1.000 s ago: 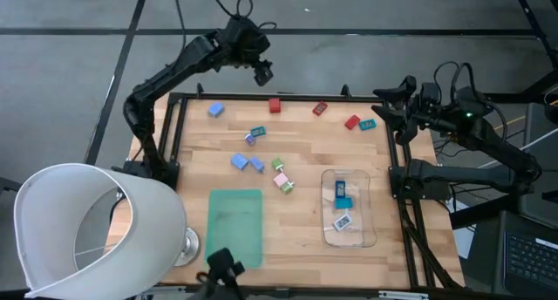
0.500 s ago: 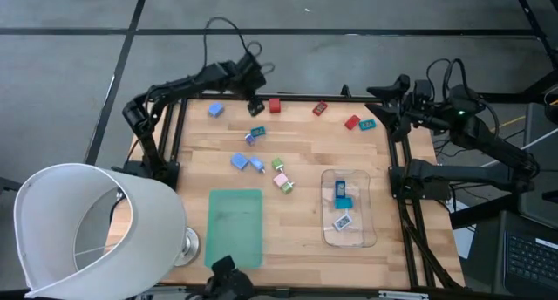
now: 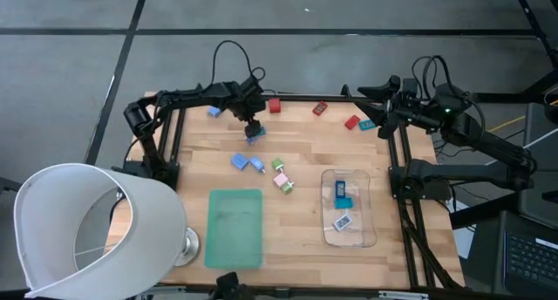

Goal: Pick & Place Office items
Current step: Put the left light blue digital clock into the transparent bin

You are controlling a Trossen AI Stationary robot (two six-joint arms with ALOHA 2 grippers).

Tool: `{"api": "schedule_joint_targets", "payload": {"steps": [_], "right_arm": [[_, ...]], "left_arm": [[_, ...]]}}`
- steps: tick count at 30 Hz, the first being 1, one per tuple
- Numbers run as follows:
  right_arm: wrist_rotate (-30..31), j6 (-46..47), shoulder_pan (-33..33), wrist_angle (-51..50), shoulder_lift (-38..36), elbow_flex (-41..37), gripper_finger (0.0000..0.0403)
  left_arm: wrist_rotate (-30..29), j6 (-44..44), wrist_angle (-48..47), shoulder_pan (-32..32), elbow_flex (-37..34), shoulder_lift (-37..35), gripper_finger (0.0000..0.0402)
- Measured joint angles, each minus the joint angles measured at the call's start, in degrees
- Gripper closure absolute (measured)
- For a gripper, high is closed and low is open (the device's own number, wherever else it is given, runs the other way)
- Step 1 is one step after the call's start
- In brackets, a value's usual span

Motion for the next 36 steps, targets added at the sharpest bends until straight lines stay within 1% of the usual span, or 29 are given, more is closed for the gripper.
{"api": "schedule_joint_targets", "payload": {"steps": [8,17,23,28,34,36], "right_arm": [[0.00,-0.35,-0.01,0.00,1.08,0.00,0.0140],[-0.46,-0.68,-0.01,-0.01,2.14,0.00,0.0140],[-0.48,-0.63,0.00,-0.02,2.13,0.00,0.0140],[-0.52,-0.02,0.00,-0.02,2.11,0.00,0.0140],[-0.52,0.53,-0.01,-0.02,2.11,0.00,0.0140],[-0.52,0.65,-0.01,-0.02,2.11,0.00,0.0140]], "left_arm": [[-0.20,3.12,1.22,-0.54,-2.83,0.00,0.0116],[-0.24,4.31,1.52,-0.39,-2.89,0.63,0.0097],[1.06,4.08,1.46,-0.78,-2.90,4.28,0.0094],[0.64,3.09,3.47,-2.10,-2.89,7.11,0.0094],[0.37,0.23,6.43,-2.91,-2.77,8.94,0.0094],[-0.80,-1.19,6.82,-2.92,-2.68,9.97,0.0094]]}}
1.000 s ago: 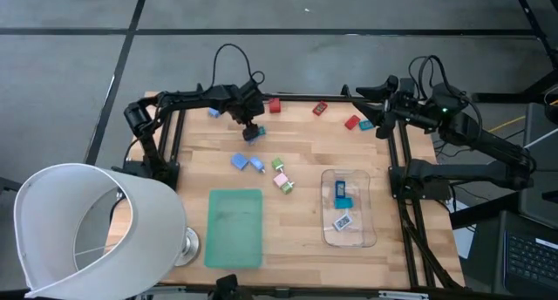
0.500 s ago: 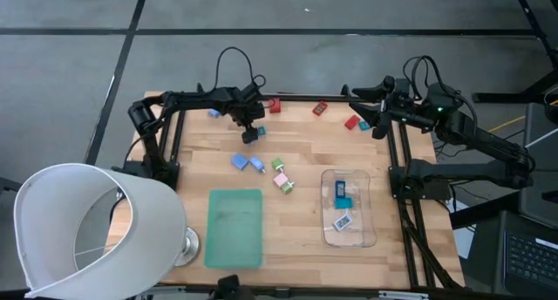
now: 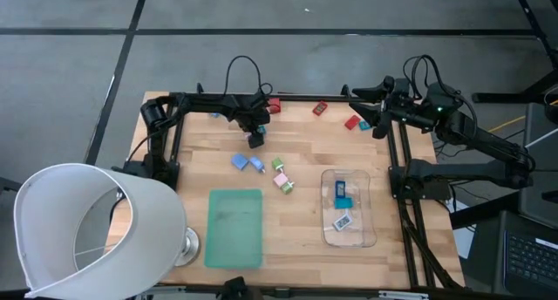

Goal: Pick & Place Office items
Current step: Put the left light blue digital clock into the transparent bin

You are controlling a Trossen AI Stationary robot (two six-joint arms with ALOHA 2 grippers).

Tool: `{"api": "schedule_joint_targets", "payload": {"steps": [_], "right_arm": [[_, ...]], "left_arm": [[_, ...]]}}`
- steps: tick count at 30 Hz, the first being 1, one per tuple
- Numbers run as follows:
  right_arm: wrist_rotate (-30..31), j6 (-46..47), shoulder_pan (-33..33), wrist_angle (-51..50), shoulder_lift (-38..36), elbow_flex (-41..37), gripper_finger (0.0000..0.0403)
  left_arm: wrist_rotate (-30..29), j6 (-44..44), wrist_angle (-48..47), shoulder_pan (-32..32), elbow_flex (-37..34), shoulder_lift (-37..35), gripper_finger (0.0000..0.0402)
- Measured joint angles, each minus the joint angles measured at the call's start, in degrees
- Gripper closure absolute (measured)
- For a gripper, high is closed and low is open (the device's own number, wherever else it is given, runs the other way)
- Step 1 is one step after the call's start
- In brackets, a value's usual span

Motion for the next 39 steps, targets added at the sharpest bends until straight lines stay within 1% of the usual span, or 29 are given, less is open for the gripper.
{"api": "schedule_joint_targets", "payload": {"steps": [3,6,8,11,13,15,19,20,23,24,27,33,35,37,39], "right_arm": [[-0.05,0.24,0.00,0.00,0.00,0.00,0.0140],[-0.15,0.49,0.02,0.00,0.00,0.00,0.0140],[-0.15,0.57,0.00,0.00,0.00,0.00,0.0140],[-0.15,1.22,0.01,0.00,0.00,0.00,0.0139],[-0.15,1.49,0.00,0.00,-0.02,0.00,0.0139],[-0.15,1.49,0.00,0.00,-0.02,0.00,0.0139],[-0.15,1.49,0.01,0.00,-0.02,0.00,0.0139],[-0.15,1.47,0.00,0.00,-0.02,0.00,0.0139],[-0.15,1.38,0.02,0.00,-0.02,0.00,0.0140],[-0.15,1.34,0.00,0.00,-0.02,0.00,0.0140],[-0.56,1.28,0.00,0.00,-0.02,0.00,0.0140],[-1.51,0.44,0.00,0.02,-0.02,0.00,0.0140],[-1.48,-0.38,-0.02,0.33,-0.10,0.00,0.0140],[-1.52,-2.55,-0.02,1.71,-0.95,-0.02,0.0140],[-1.38,-4.88,-0.08,2.97,-3.29,-0.02,0.0140]], "left_arm": [[-2.54,-2.98,-0.22,-0.02,0.27,1.47,0.0101],[-4.79,-4.38,0.83,0.00,0.31,2.05,0.0124],[-6.03,-5.46,1.18,-0.30,0.35,2.11,0.0150],[-6.55,-8.34,0.28,-0.26,1.34,2.43,0.0203],[-6.50,-10.49,-0.27,-0.18,2.08,2.60,0.0242],[-5.46,-13.29,-0.64,-0.15,3.17,2.68,0.0270],[0.25,-18.49,-1.79,0.38,6.50,3.13,0.0271],[2.48,-19.12,-0.62,0.53,7.57,3.46,0.0271],[11.67,-21.36,3.73,0.21,10.83,3.34,0.0271],[15.36,-22.75,6.34,0.17,11.89,3.25,0.0271],[22.75,-29.03,14.37,0.40,14.34,3.29,0.0271],[39.45,-40.77,41.04,-1.38,16.81,3.27,0.0271],[42.21,-42.90,45.25,-2.65,18.08,3.27,0.0271],[43.06,-42.10,44.92,-4.37,19.85,3.21,0.0271],[42.81,-40.73,43.40,-6.35,21.58,3.21,0.0271]]}}
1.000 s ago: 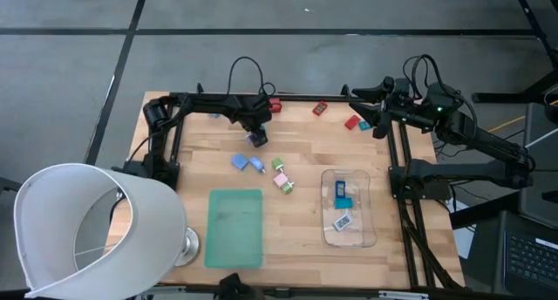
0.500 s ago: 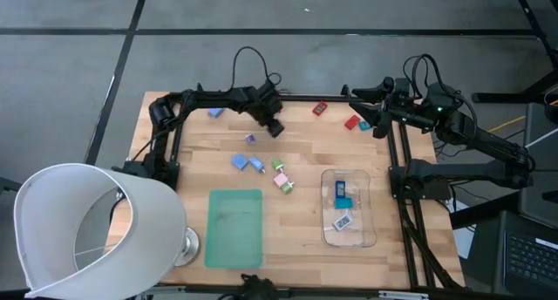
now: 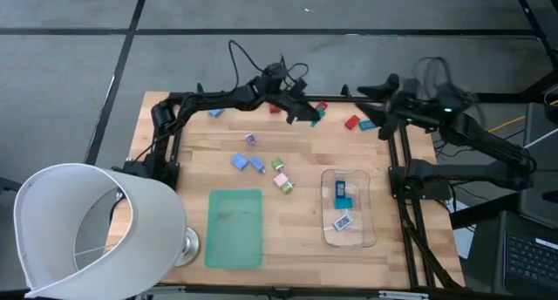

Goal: Pick & Place Office items
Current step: Put the left light blue digital clock into the transparent bin

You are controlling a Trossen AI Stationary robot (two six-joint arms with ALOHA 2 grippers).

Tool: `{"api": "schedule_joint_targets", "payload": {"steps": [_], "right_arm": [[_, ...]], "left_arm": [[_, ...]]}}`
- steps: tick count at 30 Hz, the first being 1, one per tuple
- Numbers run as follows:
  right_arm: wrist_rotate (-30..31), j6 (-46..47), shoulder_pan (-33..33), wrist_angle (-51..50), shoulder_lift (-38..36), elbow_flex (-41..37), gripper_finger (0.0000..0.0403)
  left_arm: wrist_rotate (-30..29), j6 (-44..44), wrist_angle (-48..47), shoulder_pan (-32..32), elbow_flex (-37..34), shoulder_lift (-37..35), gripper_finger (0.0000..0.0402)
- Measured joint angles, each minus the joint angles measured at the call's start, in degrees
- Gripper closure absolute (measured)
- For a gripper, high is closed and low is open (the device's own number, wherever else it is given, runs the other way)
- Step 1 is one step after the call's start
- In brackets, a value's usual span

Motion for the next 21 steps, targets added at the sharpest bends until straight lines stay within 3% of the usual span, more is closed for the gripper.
{"api": "schedule_joint_targets", "payload": {"steps": [4,8,10,13,17,21], "right_arm": [[4.14,-4.06,-0.51,-0.21,-10.05,0.22,0.0140],[7.53,-0.82,-0.61,-16.33,-22.75,-0.04,0.0140],[5.52,1.89,-0.65,-21.53,-28.47,-1.01,0.0140],[0.39,3.73,-0.63,-21.43,-35.28,-6.26,0.0140],[-1.30,5.67,-0.65,-20.02,-41.57,-14.05,0.0140],[1.60,7.75,-0.64,-21.29,-41.32,-17.75,0.0140]], "left_arm": [[-3.14,2.76,-0.58,-3.39,2.72,-0.08,0.0271],[-5.08,2.87,-1.03,-4.76,4.30,-0.09,0.0271],[-5.38,3.35,-0.91,-5.40,5.36,-0.09,0.0271],[-6.29,5.92,-1.51,-6.70,7.10,0.65,0.0271],[-6.17,4.68,-2.16,-8.55,11.20,5.71,0.0271],[-6.29,4.70,-4.70,-11.14,20.44,13.43,0.0271]]}}
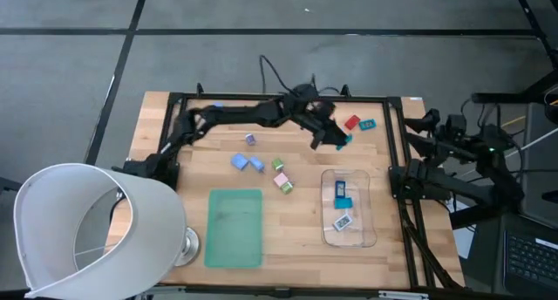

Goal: Pick & Place Office items
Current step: Put the left light blue digital clock into the transparent bin

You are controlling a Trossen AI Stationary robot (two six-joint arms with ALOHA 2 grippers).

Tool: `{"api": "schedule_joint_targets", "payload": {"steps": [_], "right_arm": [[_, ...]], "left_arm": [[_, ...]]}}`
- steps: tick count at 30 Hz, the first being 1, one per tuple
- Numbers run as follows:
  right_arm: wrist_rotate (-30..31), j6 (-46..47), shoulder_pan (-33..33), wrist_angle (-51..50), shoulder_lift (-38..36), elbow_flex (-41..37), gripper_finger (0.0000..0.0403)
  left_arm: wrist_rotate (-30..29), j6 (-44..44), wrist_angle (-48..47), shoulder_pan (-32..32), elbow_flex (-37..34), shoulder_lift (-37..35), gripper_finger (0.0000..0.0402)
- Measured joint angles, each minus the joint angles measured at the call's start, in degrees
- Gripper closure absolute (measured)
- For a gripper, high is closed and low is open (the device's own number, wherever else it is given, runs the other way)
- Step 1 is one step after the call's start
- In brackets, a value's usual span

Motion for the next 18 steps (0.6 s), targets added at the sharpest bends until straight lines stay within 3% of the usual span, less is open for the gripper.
{"api": "schedule_joint_targets", "payload": {"steps": [9,18], "right_arm": [[-0.19,0.21,0.00,-2.00,-0.30,0.79,0.0140],[-0.46,-0.99,0.00,-3.36,-0.30,5.22,0.0140]], "left_arm": [[1.42,8.00,-16.02,-6.87,22.54,16.11,0.0271],[-3.78,14.94,-25.17,-11.74,24.84,21.28,0.0271]]}}
